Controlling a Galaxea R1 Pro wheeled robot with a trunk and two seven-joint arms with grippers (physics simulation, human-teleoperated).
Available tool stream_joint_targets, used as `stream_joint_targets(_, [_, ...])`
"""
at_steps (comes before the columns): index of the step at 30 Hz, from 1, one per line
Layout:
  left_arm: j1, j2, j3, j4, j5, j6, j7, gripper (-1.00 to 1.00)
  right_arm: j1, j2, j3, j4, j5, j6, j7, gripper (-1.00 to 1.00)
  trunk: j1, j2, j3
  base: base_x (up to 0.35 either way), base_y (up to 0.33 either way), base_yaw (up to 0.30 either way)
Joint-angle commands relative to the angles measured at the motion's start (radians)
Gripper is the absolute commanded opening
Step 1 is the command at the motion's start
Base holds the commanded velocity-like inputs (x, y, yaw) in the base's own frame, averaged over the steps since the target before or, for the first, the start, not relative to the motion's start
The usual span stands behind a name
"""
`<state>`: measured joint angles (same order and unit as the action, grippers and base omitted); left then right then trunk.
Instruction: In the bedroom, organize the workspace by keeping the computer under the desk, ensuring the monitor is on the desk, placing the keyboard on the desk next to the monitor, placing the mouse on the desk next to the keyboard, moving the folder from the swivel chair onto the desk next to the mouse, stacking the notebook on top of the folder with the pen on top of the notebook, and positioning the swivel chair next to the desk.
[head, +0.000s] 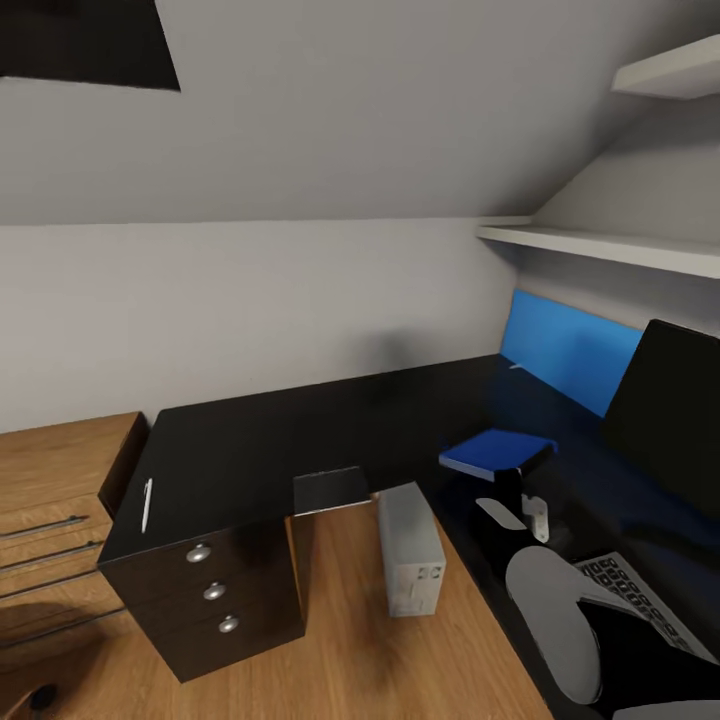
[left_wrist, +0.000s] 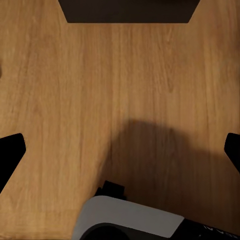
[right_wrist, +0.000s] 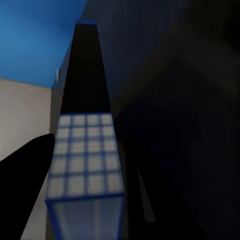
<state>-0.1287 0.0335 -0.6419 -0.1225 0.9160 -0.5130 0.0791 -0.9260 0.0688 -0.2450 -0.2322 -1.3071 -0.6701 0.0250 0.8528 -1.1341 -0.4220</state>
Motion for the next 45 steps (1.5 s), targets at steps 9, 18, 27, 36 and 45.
stream_joint_targets(9, [0.0,0.002,-0.008,-0.002,0.003,-0.002,0.008,1.0,-0.001,0.003,0.003,0.001,-0.009,0.006,0.002,-1.0,0.0,-0.001,-0.001,-0.063,0.0,0.0])
stream_joint_targets(18, [0.0,0.002,-0.008,-0.002,0.003,-0.002,0.008,1.0,-0.001,0.003,0.002,0.001,-0.01,0.02,0.0,-1.0,0.026,-0.05,-0.023,-0.001,0.0,0.0])
stream_joint_targets(27, [0.0,-0.006,-0.007,-0.002,0.004,-0.004,0.01,1.0,-0.001,0.009,0.001,-0.007,-0.001,0.028,-0.003,-1.0,0.034,-0.063,-0.029,0.0,0.0,0.0])
stream_joint_targets(36, [0.0,-0.007,-0.007,-0.002,0.004,-0.004,0.01,1.0,-0.001,0.008,0.001,-0.007,-0.002,0.029,0.006,-1.0,0.034,-0.063,-0.029,0.0,0.0,0.0])
stream_joint_targets(45, [0.0,-0.006,-0.007,-0.002,0.004,-0.004,0.01,1.0,-0.001,0.007,0.001,-0.006,-0.003,0.029,0.006,-1.0,0.034,-0.063,-0.029,0.0,0.0,0.0])
